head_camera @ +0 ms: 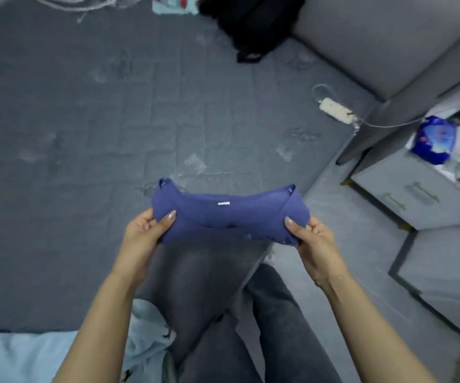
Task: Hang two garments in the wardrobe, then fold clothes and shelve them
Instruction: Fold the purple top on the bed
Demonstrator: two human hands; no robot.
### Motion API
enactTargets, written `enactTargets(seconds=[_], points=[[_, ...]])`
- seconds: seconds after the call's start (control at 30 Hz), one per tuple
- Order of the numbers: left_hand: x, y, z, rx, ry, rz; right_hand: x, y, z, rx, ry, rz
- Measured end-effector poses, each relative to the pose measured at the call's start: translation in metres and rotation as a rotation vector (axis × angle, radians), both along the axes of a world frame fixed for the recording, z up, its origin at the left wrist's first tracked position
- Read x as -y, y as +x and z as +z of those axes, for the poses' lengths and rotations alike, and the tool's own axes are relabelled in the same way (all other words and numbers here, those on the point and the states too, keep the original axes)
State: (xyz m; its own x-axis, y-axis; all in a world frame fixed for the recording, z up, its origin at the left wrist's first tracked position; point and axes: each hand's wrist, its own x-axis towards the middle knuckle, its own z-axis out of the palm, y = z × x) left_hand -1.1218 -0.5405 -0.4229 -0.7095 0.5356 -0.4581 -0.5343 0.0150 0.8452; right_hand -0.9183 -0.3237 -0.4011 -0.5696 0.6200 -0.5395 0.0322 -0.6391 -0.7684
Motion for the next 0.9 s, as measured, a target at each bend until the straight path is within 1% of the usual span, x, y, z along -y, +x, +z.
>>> enactTargets(seconds=[0.1, 0.23, 0.33, 0.43, 0.6, 0.67, 0.77, 0.9], points=[[-0.034, 0.032, 0.055, -0.043, 0.048, -0.123, -0.002, 0.061, 0.054, -0.011, 0.095, -0.155], [-0.104, 0.085, 0.126, -0.092, 0.114, -0.334, -0.013, 0.144, 0.125, -0.05, 0.196, -0.381], [-0.159, 0.136, 0.175, -0.131, 0.164, -0.487, -0.025, 0.209, 0.173, -0.089, 0.237, -0.583], [-0.207, 0.202, 0.214, -0.167, 0.232, -0.626, -0.033, 0.283, 0.213, -0.084, 0.306, -0.728], [-0.282, 0.349, 0.265, -0.164, 0.369, -0.804, -0.038, 0.426, 0.268, -0.1, 0.473, -0.979], [-0.307, 0.407, 0.281, -0.159, 0.435, -0.873, -0.036, 0.479, 0.285, -0.099, 0.545, -1.045], [-0.344, 0.51, 0.31, -0.153, 0.524, -1.001, -0.028, 0.567, 0.316, -0.077, 0.658, -1.164], [-0.383, 0.643, 0.36, -0.124, 0.676, -1.197, -0.017, 0.675, 0.359, 0.01, 0.803, -1.381]])
